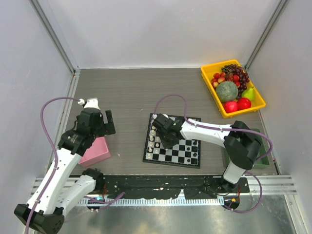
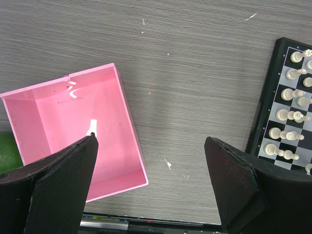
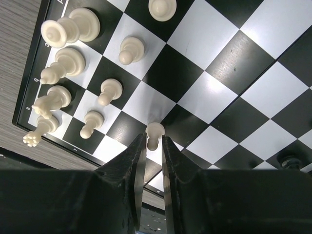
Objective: Set up the chess pieces on the board
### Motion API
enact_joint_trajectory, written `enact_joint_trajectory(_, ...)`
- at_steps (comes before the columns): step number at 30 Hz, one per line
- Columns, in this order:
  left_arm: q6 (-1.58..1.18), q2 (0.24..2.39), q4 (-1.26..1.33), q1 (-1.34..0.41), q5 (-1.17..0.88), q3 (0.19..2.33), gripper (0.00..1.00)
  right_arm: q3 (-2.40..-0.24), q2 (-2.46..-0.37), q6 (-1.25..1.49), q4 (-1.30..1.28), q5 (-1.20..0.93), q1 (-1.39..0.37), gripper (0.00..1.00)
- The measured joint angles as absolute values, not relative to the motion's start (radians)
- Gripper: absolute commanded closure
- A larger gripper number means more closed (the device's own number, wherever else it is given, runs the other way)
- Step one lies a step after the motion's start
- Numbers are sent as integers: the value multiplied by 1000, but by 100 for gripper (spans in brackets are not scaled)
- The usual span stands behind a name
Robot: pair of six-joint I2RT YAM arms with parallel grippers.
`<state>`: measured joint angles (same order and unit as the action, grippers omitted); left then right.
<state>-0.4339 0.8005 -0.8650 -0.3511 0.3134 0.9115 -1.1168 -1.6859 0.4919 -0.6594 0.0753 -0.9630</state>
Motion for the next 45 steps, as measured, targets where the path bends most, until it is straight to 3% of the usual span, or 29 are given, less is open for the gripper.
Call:
enact_joint_trajectory(4, -434, 802, -865, -351, 313, 912, 1, -1117, -1687, 492, -659, 76, -963, 85)
enact_joint_trajectory(8, -434, 802, -865, -351, 313, 912, 1, -1118, -1686, 491, -660, 76, -963, 87)
enact_joint_trajectory(28, -437, 804, -865, -351, 310, 912, 1, -1118, -1617, 517, -682, 66, -1111, 87)
enact_joint_trajectory(45, -438, 803, -865, -351, 312, 912, 1, -1179, -1715, 533, -665, 82, -1160, 88)
